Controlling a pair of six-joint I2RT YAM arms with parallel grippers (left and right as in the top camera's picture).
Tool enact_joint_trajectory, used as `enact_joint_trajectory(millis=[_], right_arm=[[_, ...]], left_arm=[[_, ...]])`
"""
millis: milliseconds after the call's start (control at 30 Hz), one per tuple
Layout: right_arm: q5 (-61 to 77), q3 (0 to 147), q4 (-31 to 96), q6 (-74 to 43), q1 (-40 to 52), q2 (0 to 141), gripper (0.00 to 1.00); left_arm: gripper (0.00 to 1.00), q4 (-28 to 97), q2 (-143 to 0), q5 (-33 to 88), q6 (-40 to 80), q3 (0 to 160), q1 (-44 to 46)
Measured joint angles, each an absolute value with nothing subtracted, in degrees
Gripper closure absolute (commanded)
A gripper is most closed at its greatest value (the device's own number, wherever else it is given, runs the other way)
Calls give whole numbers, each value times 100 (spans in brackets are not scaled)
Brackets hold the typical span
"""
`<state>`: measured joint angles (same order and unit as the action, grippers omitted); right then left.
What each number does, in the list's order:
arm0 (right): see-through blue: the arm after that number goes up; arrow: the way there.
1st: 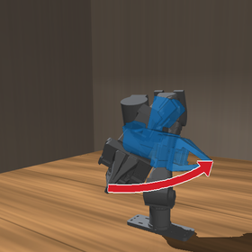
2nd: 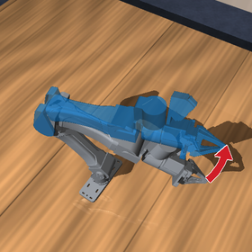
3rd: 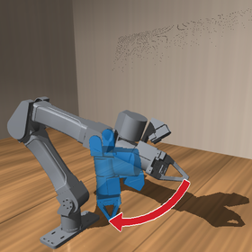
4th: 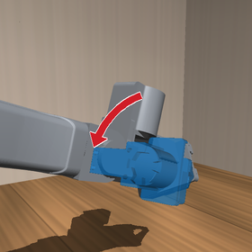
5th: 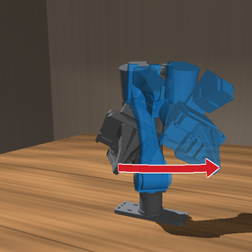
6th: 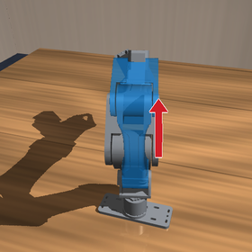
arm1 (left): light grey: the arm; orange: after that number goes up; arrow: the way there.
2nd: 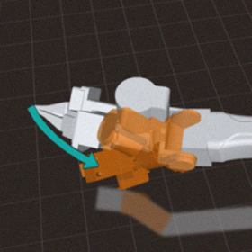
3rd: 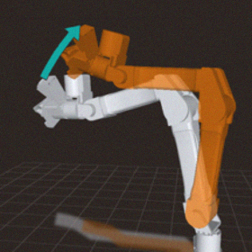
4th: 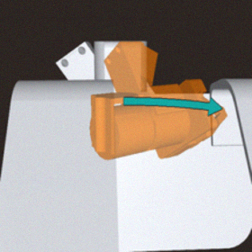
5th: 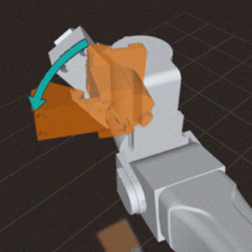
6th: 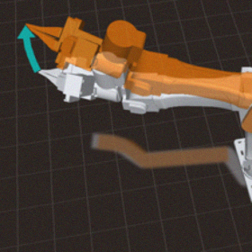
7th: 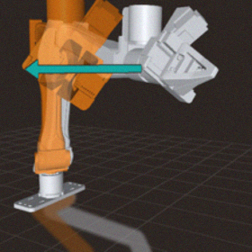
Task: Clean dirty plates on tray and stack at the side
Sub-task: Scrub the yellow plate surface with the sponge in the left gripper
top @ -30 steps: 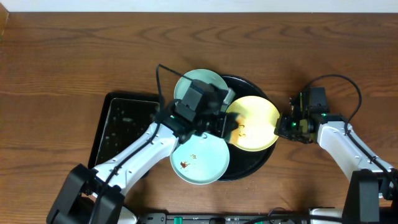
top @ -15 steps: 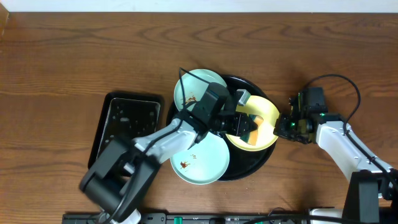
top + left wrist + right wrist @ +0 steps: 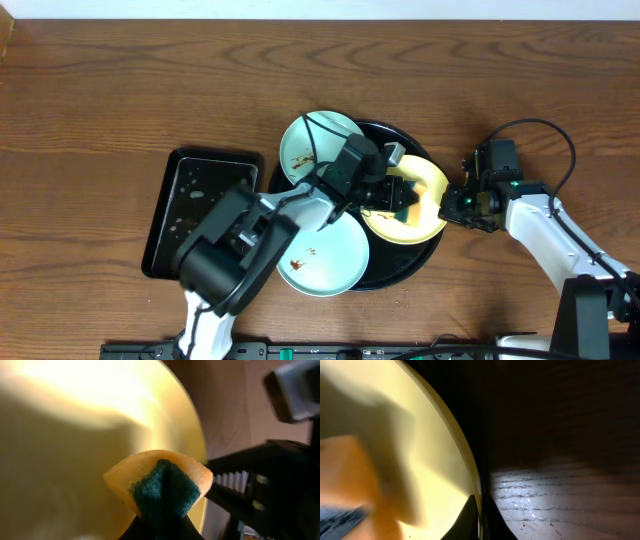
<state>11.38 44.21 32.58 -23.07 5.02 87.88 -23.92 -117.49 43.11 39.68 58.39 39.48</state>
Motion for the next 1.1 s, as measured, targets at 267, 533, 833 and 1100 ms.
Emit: enact_joint_trajectory(millis=[267, 533, 833, 1100], right_arm=[[1111, 4425, 3336, -2305, 517, 8779, 99], [1109, 4425, 3339, -2305, 523, 8777, 99], [1098, 4427, 3343, -2305, 532, 8774, 99], [1096, 4427, 3343, -2305, 532, 8774, 99]], left_arm=[[93, -1306, -11904, 4075, 4042, 6320, 4060], [93, 185, -11692, 3570, 3887, 6635, 4032], [93, 1435, -11526, 2473, 3809, 6980, 4029], [93, 1127, -11544, 2272, 3524, 7048, 4023]])
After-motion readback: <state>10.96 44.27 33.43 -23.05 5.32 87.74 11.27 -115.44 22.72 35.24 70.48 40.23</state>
